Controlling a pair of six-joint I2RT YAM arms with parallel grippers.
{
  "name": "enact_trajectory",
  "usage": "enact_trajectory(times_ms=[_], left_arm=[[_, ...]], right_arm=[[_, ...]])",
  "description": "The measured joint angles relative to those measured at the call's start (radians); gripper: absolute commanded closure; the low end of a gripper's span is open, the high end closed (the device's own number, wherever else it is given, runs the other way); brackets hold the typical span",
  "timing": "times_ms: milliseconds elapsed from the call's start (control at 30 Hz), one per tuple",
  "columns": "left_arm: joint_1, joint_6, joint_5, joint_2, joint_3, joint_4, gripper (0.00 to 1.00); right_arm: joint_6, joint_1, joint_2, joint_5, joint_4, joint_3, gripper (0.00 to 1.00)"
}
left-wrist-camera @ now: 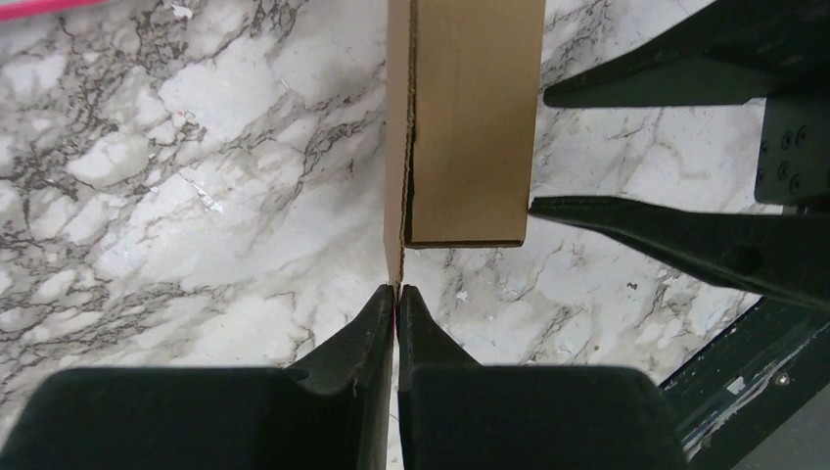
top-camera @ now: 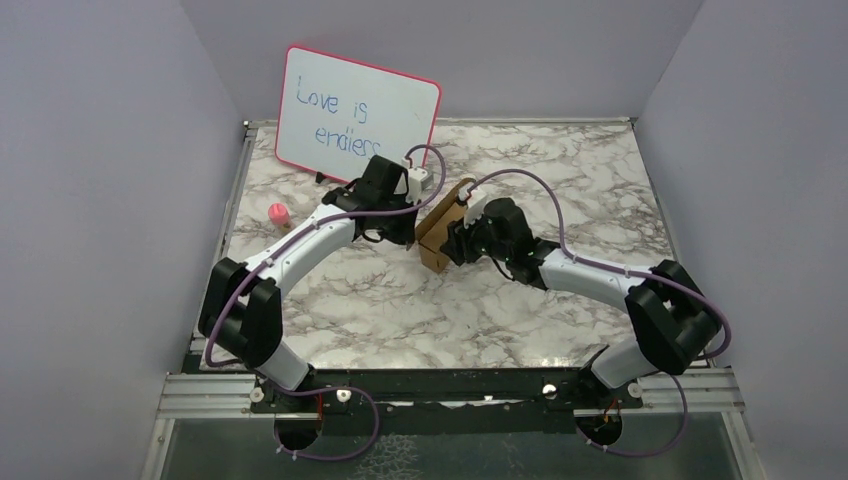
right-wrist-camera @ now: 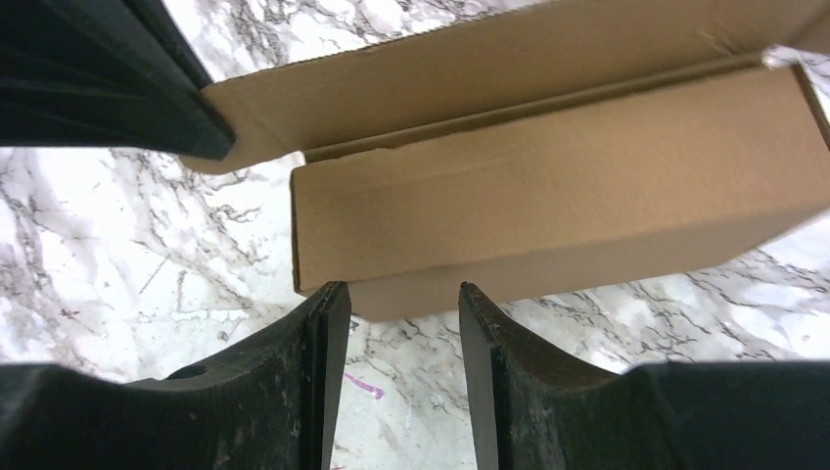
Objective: Fold the paper box
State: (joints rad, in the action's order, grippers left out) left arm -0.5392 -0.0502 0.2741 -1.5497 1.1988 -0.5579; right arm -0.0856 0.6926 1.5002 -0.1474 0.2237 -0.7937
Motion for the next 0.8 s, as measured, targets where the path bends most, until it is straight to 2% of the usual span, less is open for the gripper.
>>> enact_trajectory(times_ms=[500,633,733,800], left_arm=[[0.0,0.169,-0.031,-0.066,0.13,-0.07,0.87],[0.003,0.19,-0.048,-0.103,0.162,-0.081,0.77],[0.008,0.189,-0.069,-0.111,0.17,-0.087,0.74],[0.009,0.183,-0.089,-0.11,0.17,-0.09,0.7]], right_arm=[[-0.121,0.025,0.061,-0.034,0.143,0.028,0.5],[-0.139,0.027,0.085,-0.034,0.16,0.014,0.49],[-0.146,0.027,0.082,-0.031,0.162,0.013,0.48],[-0.14,0.027,0.063,-0.019,0.142,0.013,0.5]])
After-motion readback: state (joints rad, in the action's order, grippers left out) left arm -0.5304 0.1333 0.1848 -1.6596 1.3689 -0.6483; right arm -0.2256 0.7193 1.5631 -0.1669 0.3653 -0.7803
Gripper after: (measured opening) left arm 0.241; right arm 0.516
